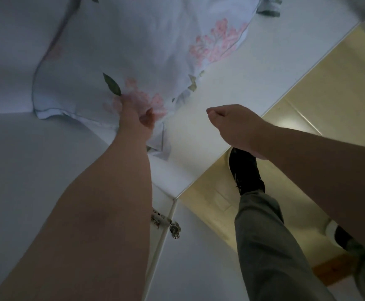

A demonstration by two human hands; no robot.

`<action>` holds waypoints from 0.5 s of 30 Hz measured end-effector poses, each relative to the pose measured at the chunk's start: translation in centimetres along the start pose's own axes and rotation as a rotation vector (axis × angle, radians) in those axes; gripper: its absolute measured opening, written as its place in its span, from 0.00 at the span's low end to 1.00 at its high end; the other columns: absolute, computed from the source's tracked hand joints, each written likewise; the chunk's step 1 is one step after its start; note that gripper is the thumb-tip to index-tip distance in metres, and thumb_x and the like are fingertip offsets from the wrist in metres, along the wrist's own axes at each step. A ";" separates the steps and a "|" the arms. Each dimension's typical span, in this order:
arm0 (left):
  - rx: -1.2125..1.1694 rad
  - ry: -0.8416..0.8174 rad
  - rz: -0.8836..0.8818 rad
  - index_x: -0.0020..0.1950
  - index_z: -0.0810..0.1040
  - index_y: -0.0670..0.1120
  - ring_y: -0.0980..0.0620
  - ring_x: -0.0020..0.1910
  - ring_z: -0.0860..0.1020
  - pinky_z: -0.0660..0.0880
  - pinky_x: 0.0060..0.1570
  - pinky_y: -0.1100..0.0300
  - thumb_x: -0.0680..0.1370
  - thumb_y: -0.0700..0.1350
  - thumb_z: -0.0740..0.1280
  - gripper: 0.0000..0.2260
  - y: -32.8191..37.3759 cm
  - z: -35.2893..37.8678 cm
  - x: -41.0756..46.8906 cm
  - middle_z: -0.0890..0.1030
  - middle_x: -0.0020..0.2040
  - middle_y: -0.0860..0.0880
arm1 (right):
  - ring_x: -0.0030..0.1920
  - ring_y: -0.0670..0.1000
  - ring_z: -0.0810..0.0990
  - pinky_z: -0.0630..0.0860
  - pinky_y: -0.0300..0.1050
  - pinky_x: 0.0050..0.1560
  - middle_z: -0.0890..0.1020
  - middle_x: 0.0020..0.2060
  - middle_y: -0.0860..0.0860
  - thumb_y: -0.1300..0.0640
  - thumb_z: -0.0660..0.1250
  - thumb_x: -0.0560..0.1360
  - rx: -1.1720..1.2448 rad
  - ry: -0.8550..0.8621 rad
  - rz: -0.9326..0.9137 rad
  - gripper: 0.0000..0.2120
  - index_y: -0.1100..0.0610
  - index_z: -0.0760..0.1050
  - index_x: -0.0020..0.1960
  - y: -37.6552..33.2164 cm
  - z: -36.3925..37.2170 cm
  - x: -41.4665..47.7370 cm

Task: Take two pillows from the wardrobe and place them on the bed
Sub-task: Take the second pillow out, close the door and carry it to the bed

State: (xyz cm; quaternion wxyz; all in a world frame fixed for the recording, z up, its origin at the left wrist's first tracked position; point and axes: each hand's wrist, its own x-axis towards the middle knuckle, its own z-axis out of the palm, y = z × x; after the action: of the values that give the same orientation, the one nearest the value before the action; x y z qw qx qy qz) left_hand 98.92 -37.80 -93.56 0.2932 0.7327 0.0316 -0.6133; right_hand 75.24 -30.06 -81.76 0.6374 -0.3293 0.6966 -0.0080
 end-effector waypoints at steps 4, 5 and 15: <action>0.005 0.165 -0.047 0.44 0.78 0.49 0.56 0.24 0.68 0.71 0.29 0.68 0.79 0.48 0.66 0.06 0.0 0.3 0.3 0.75 0.30 0.52 | 0.71 0.67 0.69 0.65 0.62 0.70 0.73 0.69 0.68 0.56 0.54 0.87 0.075 -0.008 0.076 0.21 0.71 0.67 0.71 0.4 -0.2 -0.1; -0.025 0.164 -0.050 0.41 0.75 0.50 0.56 0.21 0.64 0.67 0.27 0.68 0.80 0.44 0.64 0.08 -0.3 0.2 -0.5 0.70 0.28 0.53 | 0.71 0.67 0.69 0.65 0.63 0.71 0.72 0.69 0.68 0.56 0.54 0.87 0.101 -0.006 0.098 0.21 0.71 0.67 0.71 0.4 -0.3 -0.3; 0.224 -0.226 0.169 0.43 0.76 0.45 0.55 0.26 0.64 0.65 0.29 0.60 0.83 0.42 0.63 0.09 -2.4 3.4 -18.2 0.68 0.30 0.49 | 0.62 0.65 0.81 0.75 0.63 0.69 0.82 0.61 0.64 0.34 0.62 0.78 0.432 0.009 0.175 0.35 0.67 0.78 0.62 0.7 -1.7 -6.6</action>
State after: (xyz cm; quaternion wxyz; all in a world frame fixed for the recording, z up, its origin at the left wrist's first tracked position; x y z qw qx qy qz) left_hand 90.44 -31.74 -78.00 0.2619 0.6873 -0.1317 -0.6646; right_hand 73.23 -27.14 -75.94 0.6882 -0.1236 0.7075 -0.1031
